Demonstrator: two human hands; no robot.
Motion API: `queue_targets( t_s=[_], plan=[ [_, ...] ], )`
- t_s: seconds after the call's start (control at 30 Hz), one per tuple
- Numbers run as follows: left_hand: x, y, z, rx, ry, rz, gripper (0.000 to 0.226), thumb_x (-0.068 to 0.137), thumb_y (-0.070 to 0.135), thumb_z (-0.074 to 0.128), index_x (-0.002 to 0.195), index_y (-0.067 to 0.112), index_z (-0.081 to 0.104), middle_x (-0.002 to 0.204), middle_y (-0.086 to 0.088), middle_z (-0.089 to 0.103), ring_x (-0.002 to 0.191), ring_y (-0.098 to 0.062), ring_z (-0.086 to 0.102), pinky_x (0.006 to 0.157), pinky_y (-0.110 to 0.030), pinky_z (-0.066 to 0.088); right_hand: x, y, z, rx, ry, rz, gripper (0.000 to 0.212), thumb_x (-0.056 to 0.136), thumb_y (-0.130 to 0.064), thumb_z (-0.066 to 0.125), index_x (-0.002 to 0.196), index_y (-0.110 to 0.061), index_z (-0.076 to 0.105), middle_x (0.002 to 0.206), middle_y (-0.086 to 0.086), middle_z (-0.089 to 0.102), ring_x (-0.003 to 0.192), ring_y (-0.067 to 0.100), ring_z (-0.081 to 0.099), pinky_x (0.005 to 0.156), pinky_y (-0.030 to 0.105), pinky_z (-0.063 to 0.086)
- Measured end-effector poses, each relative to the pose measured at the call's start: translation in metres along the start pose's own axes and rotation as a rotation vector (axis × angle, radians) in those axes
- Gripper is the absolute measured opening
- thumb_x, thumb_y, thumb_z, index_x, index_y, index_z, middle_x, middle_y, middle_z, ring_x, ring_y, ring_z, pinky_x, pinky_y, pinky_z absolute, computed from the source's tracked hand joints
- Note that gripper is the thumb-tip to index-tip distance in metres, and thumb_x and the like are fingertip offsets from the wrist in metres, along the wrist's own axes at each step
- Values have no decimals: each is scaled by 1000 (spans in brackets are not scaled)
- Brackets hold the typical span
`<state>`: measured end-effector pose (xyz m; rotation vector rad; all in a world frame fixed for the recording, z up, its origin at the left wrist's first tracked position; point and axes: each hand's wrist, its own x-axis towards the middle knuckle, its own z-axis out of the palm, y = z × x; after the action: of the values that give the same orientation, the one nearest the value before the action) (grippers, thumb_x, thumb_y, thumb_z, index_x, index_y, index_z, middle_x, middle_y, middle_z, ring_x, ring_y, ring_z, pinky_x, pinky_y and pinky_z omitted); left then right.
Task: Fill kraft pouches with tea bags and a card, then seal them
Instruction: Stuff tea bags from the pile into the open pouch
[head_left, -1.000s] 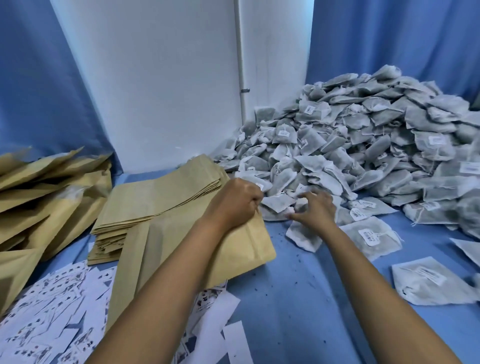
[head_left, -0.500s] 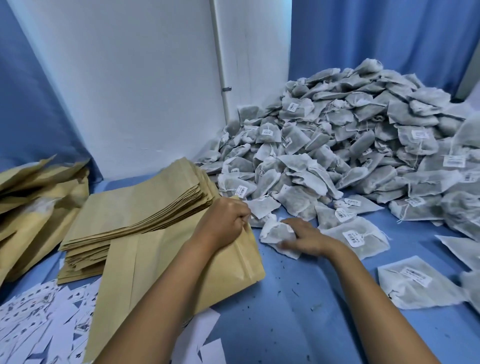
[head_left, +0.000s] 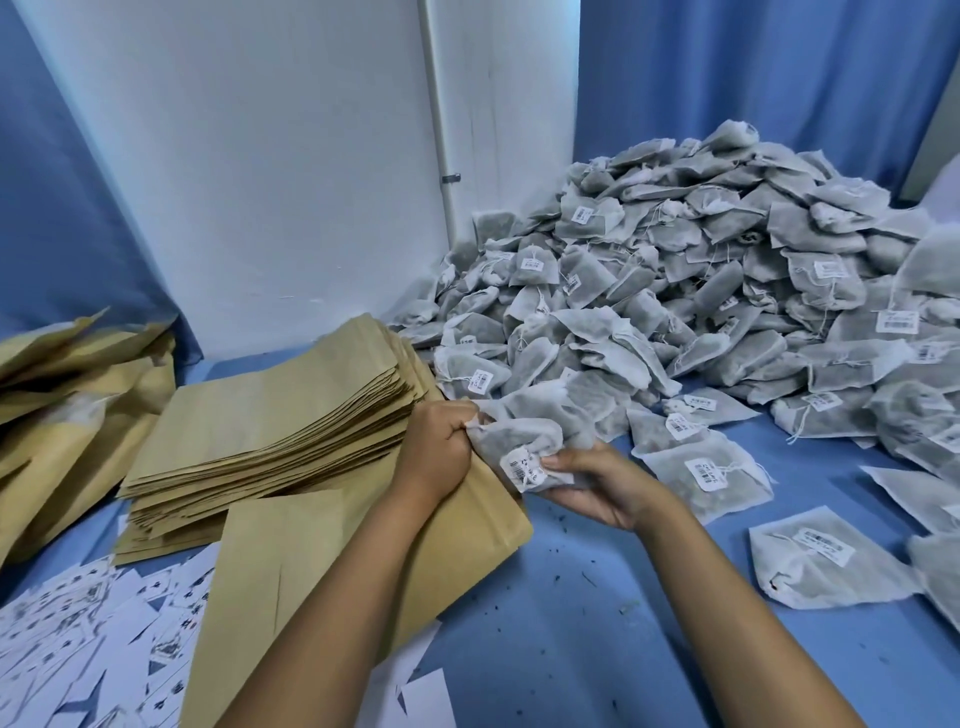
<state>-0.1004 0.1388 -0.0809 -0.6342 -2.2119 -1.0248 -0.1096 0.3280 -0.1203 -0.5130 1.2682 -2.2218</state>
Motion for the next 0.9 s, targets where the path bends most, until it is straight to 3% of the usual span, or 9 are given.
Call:
queue_targets(
  t_s=[0.2,0.3,0.4,0.47,0.53,0.63,0.77,0.83,0.9],
  plan=[
    [-4,6,-15,-100,32,81,20,49,-11,34,39,6,35,41,-5,31,44,-11,29,46,-25,23,7,2,22,-485,-38,217,37,89,11,45,108,-15,62,95,1,68,80,9,62,72,21,49],
    [-6,17,-6,-81,-58,155,18,46,-12,35,40,5,36,45,4,30,45,-6,27,46,-18,22,27,11,49,-778,93,152,20,97,-4,44,80,-12,53,81,6,55,72,7,44,66,14,38],
    [-5,26,1,-22,-124,210,16,47,-8,36,42,7,37,48,9,29,46,-3,27,47,-18,22,29,21,65,-790,67,345,40,103,-10,31,67,-24,27,72,-11,28,62,-2,25,45,3,31],
    [-2,23,-9,10,-112,228,15,53,-3,35,42,8,38,50,13,29,47,-1,29,48,-17,22,34,15,63,-850,51,447,36,101,-5,34,69,-21,36,73,-6,37,64,2,35,46,3,34],
    [-1,15,-27,22,-50,197,15,55,1,34,43,9,36,50,13,27,48,-2,27,49,-18,22,32,-4,51,-645,-119,269,16,96,3,42,91,-5,56,86,8,58,75,18,56,61,8,46],
    [-2,2,-51,-12,83,77,20,50,-8,33,41,9,35,47,16,27,45,-1,30,48,-13,22,44,-20,7,-399,281,-71,18,94,-3,51,108,1,59,90,8,72,65,18,66,59,29,53],
    [-1,-3,-56,-3,86,42,20,49,-10,32,40,8,35,44,5,28,45,-4,28,47,-18,22,81,6,-27,-1290,472,-140,67,79,-28,74,138,-26,44,147,-5,37,137,17,31,112,45,25],
    [-1,-3,-49,32,37,72,17,48,-11,33,40,4,35,42,-3,29,44,-8,29,47,-20,23,96,20,-29,-1703,400,8,75,80,-38,69,145,-30,32,154,-3,28,144,24,17,113,46,20],
    [-2,-4,-41,41,3,90,16,48,-11,34,40,2,35,41,-8,31,42,-14,30,47,-20,23,101,26,-31,-1809,418,21,55,84,-29,62,135,-21,44,134,8,50,127,30,43,93,38,39]
  ],
)
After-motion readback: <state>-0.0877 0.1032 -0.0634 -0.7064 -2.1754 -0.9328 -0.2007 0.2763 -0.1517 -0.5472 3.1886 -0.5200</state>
